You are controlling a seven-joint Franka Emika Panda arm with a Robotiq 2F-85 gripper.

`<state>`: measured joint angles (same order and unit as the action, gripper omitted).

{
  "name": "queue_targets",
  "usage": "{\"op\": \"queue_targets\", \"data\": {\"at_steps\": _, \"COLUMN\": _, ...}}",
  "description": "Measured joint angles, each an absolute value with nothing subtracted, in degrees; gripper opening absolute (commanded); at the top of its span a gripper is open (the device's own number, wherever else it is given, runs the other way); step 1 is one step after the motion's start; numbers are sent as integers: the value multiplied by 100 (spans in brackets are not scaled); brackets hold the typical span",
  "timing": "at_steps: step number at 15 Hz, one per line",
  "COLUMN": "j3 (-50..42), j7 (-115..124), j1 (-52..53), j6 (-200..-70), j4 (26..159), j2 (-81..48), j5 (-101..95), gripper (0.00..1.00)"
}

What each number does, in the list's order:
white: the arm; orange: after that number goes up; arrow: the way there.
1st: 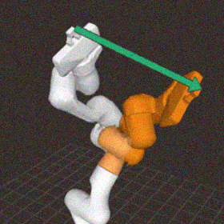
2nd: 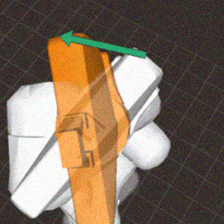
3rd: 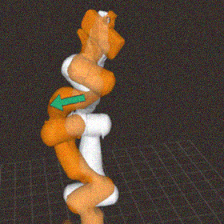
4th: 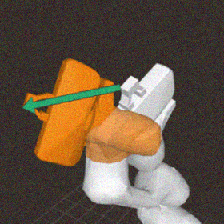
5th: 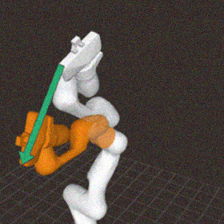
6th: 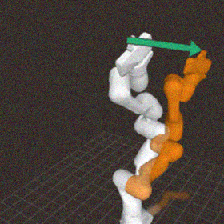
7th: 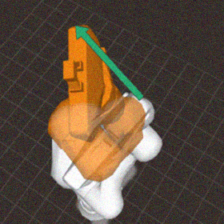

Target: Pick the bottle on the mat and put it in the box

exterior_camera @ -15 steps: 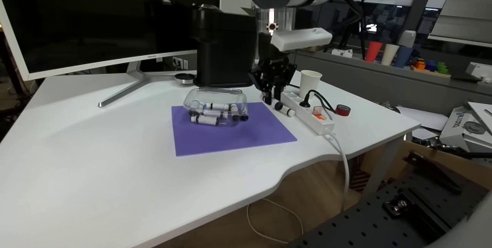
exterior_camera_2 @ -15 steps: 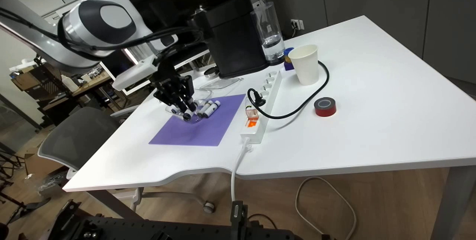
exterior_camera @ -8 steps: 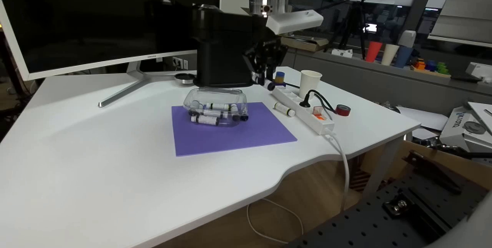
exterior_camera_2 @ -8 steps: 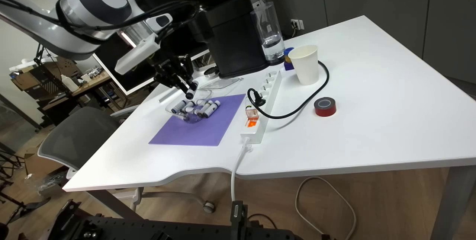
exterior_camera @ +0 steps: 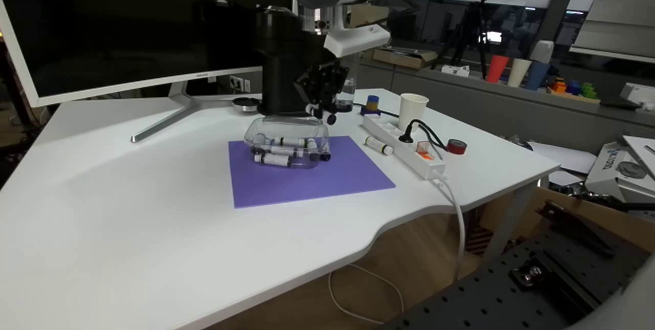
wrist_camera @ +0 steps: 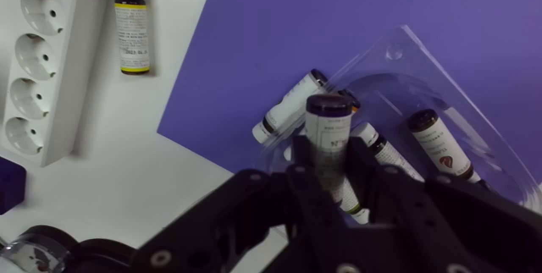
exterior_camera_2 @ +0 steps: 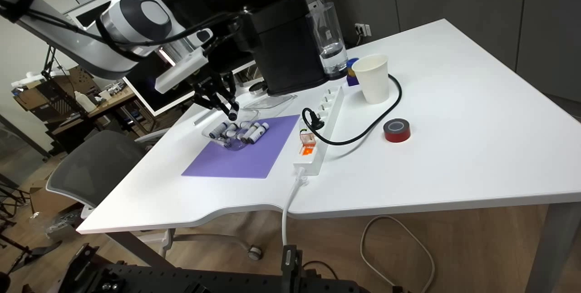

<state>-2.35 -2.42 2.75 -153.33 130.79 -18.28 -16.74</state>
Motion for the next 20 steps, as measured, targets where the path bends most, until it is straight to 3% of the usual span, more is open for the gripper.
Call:
{"op": "queue_targets", "data": {"at_steps": 4, "j3": -96, "j7": -454, "j1": 300, "j6": -15336, "j4": 12771, "j2": -2245, "j5": -1671, "gripper": 7}}
{"op": "queue_targets", "data": {"at_steps": 5, "j3": -78, "j7": -518, "j1": 300, "j6": -15336, "j4": 12708, "j2": -2320, "j5": -1671, "gripper": 52}}
{"op": "queue_targets", "data": {"at_steps": 7, "j3": -52, "j7": -641, "j1": 298, "j6": -15334, "j4": 12611, "j2": -2433, "j5": -1665, "gripper": 59}}
{"op": "queue_targets", "data": {"at_steps": 13, "j3": -31, "j7": -815, "j1": 320, "j6": -15300, "j4": 12491, "j2": -2546, "j5": -1615, "gripper": 98}}
{"op": "queue_targets", "data": {"at_steps": 16, "j3": -54, "j7": -742, "j1": 372, "j6": -14940, "j4": 12472, "j2": -2518, "j5": -1584, "gripper": 100}}
{"op": "queue_targets", "data": {"at_steps": 20, "j3": -46, "j7": -506, "j1": 400, "j6": -13526, "j4": 12488, "j2": -2171, "j5": -1314, "gripper": 100}}
